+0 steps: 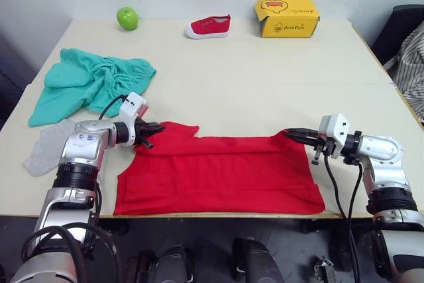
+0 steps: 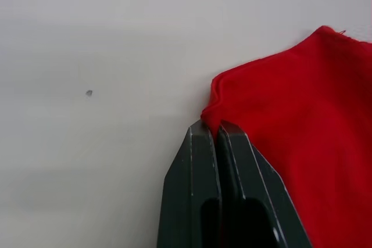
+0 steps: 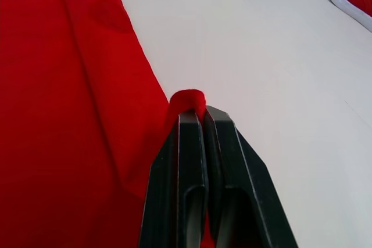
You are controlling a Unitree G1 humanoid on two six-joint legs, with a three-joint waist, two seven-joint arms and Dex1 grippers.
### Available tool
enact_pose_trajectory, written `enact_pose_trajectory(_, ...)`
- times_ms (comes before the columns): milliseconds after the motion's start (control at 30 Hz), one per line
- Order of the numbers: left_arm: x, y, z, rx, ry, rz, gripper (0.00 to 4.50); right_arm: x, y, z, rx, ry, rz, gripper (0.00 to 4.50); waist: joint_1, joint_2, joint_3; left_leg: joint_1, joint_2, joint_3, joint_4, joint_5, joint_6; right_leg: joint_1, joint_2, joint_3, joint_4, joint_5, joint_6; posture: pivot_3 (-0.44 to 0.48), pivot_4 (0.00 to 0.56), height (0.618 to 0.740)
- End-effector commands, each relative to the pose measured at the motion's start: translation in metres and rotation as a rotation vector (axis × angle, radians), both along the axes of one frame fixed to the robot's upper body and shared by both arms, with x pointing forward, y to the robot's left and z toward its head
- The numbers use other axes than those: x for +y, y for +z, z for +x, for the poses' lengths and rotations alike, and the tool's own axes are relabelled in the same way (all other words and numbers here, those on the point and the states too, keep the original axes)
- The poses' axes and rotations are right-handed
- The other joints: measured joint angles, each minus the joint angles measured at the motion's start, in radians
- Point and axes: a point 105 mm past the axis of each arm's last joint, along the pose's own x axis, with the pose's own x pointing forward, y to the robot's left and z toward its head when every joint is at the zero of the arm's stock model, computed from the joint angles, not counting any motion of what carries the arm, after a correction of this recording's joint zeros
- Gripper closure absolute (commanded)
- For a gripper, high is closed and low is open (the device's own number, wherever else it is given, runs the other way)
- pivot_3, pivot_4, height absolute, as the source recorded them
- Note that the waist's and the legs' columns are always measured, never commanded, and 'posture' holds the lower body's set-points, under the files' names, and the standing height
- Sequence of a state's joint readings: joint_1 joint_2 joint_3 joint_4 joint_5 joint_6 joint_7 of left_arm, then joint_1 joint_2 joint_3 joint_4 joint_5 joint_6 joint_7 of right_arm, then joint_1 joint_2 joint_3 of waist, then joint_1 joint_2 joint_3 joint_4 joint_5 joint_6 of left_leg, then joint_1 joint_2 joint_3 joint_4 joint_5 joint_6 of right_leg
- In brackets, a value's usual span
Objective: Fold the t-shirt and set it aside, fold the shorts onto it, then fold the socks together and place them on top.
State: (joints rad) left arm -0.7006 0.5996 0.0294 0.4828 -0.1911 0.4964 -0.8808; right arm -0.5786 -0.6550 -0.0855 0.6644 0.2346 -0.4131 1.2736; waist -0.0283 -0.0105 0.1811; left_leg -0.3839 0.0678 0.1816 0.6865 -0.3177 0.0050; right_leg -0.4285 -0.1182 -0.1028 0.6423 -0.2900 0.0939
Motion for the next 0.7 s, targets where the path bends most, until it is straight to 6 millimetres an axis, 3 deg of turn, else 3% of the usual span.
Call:
enact_pose_trajectory(33, 0.007, 0.031, -0.008, -0.218, -0.082, 0.011, 4.47, -0.007, 0.021, -0.002, -0.094, -0.020, 0.023, 4.50, 0.000, 0.000, 0.000, 0.000, 0.000, 0.000, 0.000, 0.000, 0.000, 0.000, 0.000, 0.000, 0.000, 0.000, 0.000, 0.000, 0.150, 0.740)
enact_pose_trajectory(267, 0.031, 0.054, -0.037, -0.586, -0.169, 0.213, 4.47, -0.006, 0.028, -0.022, -0.135, -0.005, 0.048, 4.50, 0.000, 0.000, 0.000, 0.000, 0.000, -0.006, -0.001, 0.000, 0.000, 0.000, -0.001, 0.000, -0.001, 0.000, 0.000, 0.000, 0.150, 0.740)
enact_pose_trajectory(433, 0.031, 0.044, -0.070, -0.699, -0.297, 0.393, 4.47, -0.010, 0.023, -0.030, -0.192, -0.043, 0.015, 4.50, 0.000, 0.000, 0.000, 0.000, 0.000, -0.006, -0.001, -0.001, 0.001, 0.000, -0.001, 0.000, -0.001, 0.000, 0.000, 0.000, 0.150, 0.740)
enact_pose_trajectory(567, 0.025, 0.032, -0.097, -0.798, -0.428, 0.529, 4.47, -0.014, 0.006, -0.041, -0.228, -0.038, -0.062, 4.50, 0.002, 0.000, 0.000, 0.000, 0.000, -0.006, -0.001, -0.001, 0.001, 0.000, -0.002, 0.000, -0.003, 0.000, 0.000, 0.000, 0.150, 0.740)
enact_pose_trajectory(700, 0.027, 0.025, -0.109, -0.853, -0.467, 0.598, 4.47, -0.019, -0.009, -0.048, -0.254, -0.055, -0.096, 4.50, 0.001, 0.000, 0.000, 0.000, -0.001, -0.006, -0.001, -0.002, 0.002, 0.000, -0.004, -0.001, -0.006, 0.000, 0.000, 0.000, 0.150, 0.740)
